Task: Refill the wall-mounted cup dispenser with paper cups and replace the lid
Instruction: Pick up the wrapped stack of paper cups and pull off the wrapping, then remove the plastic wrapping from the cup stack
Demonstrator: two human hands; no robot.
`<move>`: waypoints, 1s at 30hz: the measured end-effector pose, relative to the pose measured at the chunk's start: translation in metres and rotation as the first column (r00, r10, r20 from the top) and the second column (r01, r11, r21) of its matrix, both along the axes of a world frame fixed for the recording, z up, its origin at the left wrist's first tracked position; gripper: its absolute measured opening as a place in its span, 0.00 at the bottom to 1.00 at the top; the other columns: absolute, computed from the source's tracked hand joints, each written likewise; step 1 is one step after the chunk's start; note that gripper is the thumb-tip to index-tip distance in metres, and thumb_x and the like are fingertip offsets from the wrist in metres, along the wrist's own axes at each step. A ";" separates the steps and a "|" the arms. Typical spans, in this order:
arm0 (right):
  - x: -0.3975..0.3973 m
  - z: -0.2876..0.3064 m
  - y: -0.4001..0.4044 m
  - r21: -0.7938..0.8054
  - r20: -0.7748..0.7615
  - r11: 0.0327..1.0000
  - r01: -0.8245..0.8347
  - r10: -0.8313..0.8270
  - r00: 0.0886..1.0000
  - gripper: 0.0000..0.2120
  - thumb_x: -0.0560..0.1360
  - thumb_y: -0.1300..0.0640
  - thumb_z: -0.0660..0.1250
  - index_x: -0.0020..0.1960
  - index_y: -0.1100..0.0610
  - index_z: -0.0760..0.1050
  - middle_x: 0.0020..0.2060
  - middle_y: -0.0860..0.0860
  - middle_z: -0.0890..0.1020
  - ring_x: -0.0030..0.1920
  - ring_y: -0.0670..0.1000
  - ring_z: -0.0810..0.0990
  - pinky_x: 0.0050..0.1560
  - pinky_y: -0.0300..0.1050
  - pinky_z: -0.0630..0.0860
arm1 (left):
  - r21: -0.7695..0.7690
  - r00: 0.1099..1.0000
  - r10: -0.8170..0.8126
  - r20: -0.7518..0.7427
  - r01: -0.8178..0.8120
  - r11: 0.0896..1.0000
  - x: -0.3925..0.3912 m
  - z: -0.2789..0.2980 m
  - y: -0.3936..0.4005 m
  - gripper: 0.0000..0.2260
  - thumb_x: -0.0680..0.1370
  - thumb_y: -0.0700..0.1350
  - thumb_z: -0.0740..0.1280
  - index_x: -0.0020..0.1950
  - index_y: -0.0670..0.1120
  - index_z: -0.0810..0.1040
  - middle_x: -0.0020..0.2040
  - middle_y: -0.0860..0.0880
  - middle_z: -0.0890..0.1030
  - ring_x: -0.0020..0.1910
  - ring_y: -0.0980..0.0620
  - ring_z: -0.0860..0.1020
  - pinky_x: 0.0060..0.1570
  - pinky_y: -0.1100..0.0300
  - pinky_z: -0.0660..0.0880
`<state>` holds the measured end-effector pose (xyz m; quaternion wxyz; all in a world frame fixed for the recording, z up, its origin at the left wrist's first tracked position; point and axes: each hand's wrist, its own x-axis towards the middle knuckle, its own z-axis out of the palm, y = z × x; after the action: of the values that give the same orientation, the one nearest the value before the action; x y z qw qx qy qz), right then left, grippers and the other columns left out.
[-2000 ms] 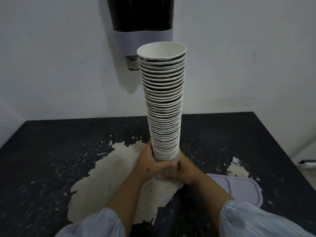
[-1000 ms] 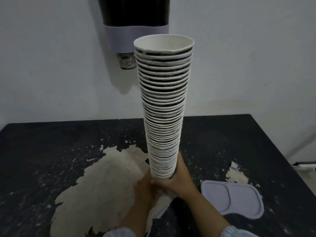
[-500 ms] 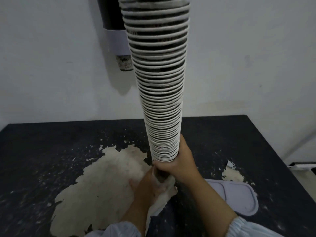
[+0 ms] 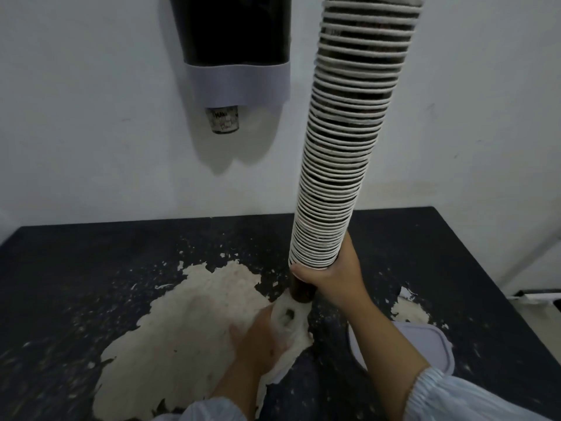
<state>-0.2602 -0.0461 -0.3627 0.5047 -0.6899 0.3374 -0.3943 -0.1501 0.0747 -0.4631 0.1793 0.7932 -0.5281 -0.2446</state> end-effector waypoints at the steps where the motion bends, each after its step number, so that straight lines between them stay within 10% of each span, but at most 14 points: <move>1: 0.000 -0.001 -0.003 -0.005 0.001 1.000 0.011 -0.011 1.000 0.42 0.56 0.56 0.81 0.66 0.51 0.65 0.58 0.46 0.77 0.58 0.45 0.77 0.56 0.45 0.78 | 0.091 0.972 -0.181 0.150 0.169 0.982 -0.002 -0.007 0.008 0.28 0.76 0.51 0.64 0.73 0.48 0.59 0.69 0.47 0.70 0.72 0.45 0.62 0.71 0.43 0.45; 8: 0.000 -0.034 -0.008 0.026 -0.027 0.998 0.058 -0.057 0.998 0.43 0.56 0.57 0.81 0.63 0.42 0.62 0.53 0.32 0.73 0.53 0.27 0.72 0.45 0.20 0.71 | 0.190 0.979 0.125 -0.163 -0.094 0.977 -0.001 0.000 -0.001 0.35 0.74 0.63 0.57 0.75 0.50 0.48 0.76 0.53 0.55 0.75 0.52 0.54 0.73 0.47 0.42; 18: 0.000 -0.062 -0.001 0.038 -0.082 0.997 0.064 -0.061 0.995 0.43 0.57 0.57 0.81 0.65 0.45 0.60 0.53 0.33 0.72 0.51 0.26 0.71 0.43 0.19 0.70 | 0.227 0.996 0.087 -0.021 -0.080 0.971 0.004 0.010 0.005 0.30 0.78 0.52 0.61 0.75 0.49 0.50 0.77 0.50 0.55 0.75 0.52 0.56 0.69 0.56 0.43; 22: -0.001 -0.062 -0.001 0.071 -0.091 0.995 0.065 -0.059 0.994 0.44 0.57 0.56 0.81 0.65 0.43 0.59 0.53 0.32 0.71 0.51 0.29 0.72 0.43 0.20 0.71 | 0.109 0.917 0.204 -0.341 -0.177 0.978 0.012 0.018 0.003 0.24 0.71 0.41 0.71 0.66 0.44 0.71 0.63 0.43 0.77 0.63 0.45 0.74 0.66 0.46 0.67; 30: -0.025 -0.084 0.023 0.261 -0.244 0.965 -0.006 0.072 0.967 0.47 0.63 0.55 0.78 0.73 0.49 0.52 0.65 0.47 0.70 0.64 0.48 0.70 0.62 0.42 0.70 | 0.037 0.662 0.369 -0.653 -0.458 0.888 0.003 0.038 0.021 0.29 0.70 0.41 0.73 0.68 0.45 0.67 0.62 0.48 0.75 0.60 0.49 0.74 0.55 0.59 0.75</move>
<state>-0.2851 -0.0232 -0.4463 0.5510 -0.6694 0.4331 -0.2462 -0.1468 0.0959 -0.4255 0.4513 0.7457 -0.2545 -0.4189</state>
